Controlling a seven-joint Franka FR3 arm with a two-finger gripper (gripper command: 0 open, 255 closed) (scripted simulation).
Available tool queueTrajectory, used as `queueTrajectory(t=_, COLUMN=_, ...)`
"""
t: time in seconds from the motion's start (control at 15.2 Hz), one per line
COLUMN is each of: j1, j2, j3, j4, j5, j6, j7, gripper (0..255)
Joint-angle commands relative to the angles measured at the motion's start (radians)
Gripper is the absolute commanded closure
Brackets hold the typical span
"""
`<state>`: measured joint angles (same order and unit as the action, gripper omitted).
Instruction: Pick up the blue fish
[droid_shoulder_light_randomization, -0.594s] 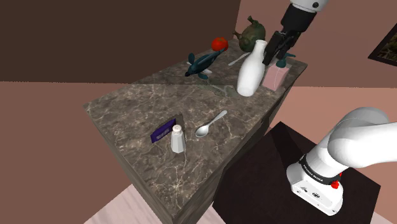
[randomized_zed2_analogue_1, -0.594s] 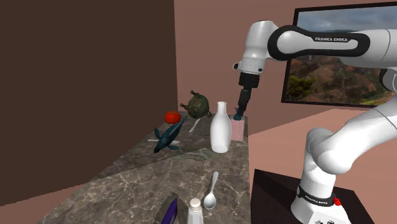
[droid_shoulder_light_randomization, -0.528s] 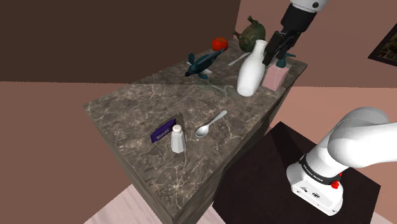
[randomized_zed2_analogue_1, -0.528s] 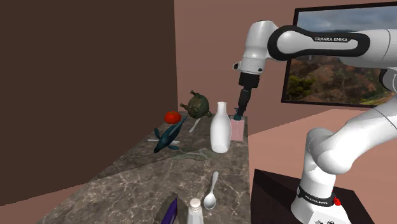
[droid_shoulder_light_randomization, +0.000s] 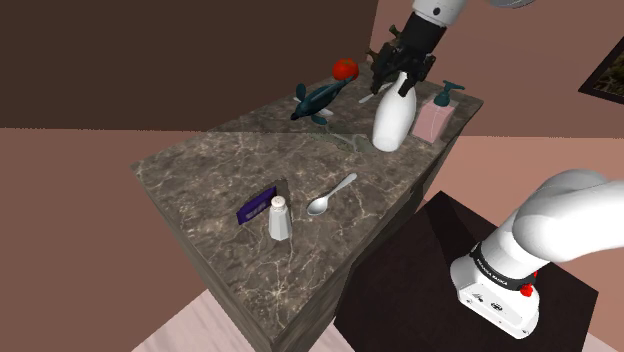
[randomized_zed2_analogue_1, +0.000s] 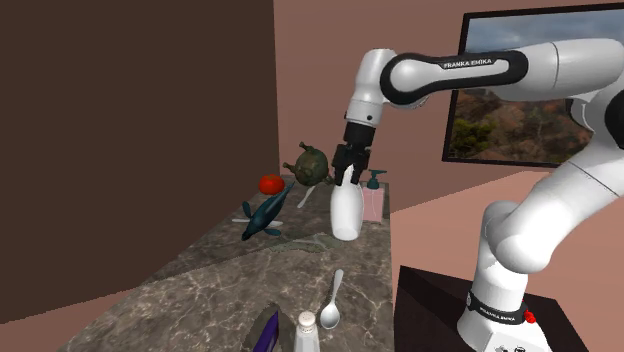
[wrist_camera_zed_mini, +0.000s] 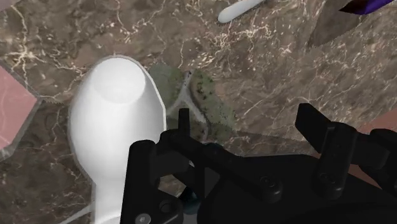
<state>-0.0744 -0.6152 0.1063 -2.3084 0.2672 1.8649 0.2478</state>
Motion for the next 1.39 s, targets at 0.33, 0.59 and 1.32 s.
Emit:
queueTrajectory(t=0.33, j1=-0.038, j2=0.231, j3=0.014, j4=0.101, j5=0.131, j6=0.189, j7=0.195, gripper=0)
queueTrajectory(t=0.59, j1=-0.054, j2=0.357, j3=0.009, j4=0.168, j5=0.202, j6=0.287, j7=0.288, gripper=0)
queueTrajectory(t=1.32, j1=-0.072, j2=0.566, j3=-0.006, j4=0.251, j5=0.347, j6=0.470, j7=0.384, gripper=0)
